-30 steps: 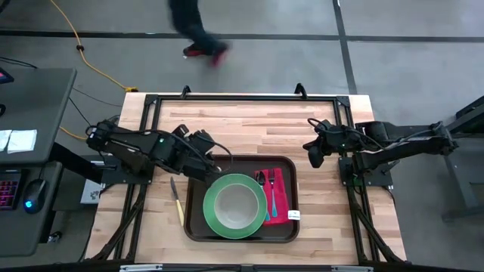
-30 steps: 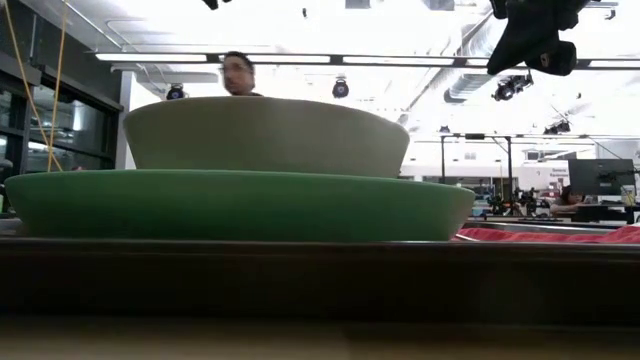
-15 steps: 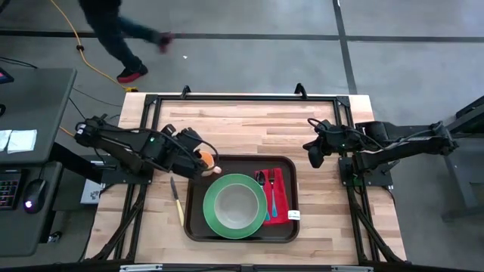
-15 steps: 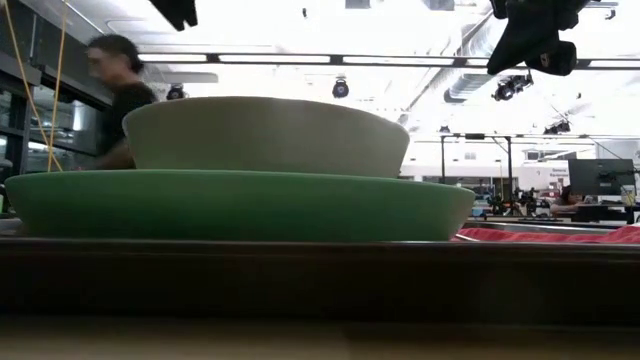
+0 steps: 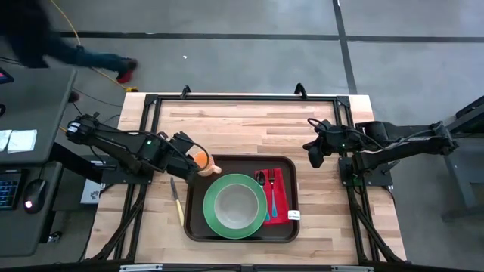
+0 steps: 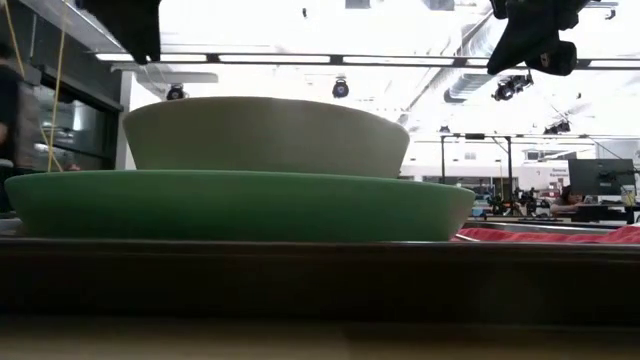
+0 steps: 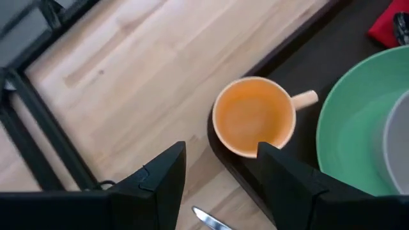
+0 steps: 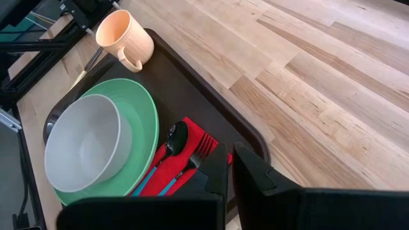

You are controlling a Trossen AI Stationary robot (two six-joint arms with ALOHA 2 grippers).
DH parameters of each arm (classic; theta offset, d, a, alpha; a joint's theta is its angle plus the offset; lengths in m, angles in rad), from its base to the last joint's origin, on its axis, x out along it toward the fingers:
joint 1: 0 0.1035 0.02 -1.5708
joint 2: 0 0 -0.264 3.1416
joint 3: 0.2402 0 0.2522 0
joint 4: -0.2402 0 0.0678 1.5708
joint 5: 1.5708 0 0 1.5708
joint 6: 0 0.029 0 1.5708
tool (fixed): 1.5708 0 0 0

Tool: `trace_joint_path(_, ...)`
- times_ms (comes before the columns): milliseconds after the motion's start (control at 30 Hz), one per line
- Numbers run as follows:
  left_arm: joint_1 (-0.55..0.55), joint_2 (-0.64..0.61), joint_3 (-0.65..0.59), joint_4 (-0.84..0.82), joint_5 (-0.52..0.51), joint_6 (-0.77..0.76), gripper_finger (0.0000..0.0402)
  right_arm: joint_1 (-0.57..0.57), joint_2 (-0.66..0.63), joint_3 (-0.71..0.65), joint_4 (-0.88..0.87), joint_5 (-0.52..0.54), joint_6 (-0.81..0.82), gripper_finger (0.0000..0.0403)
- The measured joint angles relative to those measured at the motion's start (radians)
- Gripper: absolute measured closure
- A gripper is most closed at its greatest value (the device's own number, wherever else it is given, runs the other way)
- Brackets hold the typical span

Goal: Set up tray
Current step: Put the yellow table knife on the red table napkin to the right of the blue fork

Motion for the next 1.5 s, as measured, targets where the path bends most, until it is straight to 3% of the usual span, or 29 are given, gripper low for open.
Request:
trace_joint_path(233, 0.000, -0.096, -0.131, 0.098, 0.061, -0.004, 0.0179, 0.000, 0.000, 0.000, 0.000, -0.001, 0.004, 0.0402)
trace_joint_path(533, -0.011, -0.118, -0.207, 0.104, 0.128, -0.053, 0.0179, 0.000, 0.000, 0.000, 0.000, -0.001, 0.004, 0.0402)
trace_joint_path(900, -0.215, -0.168, -0.290, 0.141, 0.118, -0.266, 0.0179, 0.000, 0.000, 0.000, 0.003, -0.001, 0.004, 0.0403)
trace_joint_path(1233, -0.351, -0.158, -0.291, 0.141, 0.156, -0.438, 0.0179, 0.000, 0.000, 0.000, 0.009, -0.008, 0.007, 0.0403)
trace_joint_path(1500, -0.369, -0.126, -0.290, 0.137, 0.277, -0.532, 0.0179, 0.000, 0.000, 0.000, 0.009, -0.008, 0.007, 0.0403)
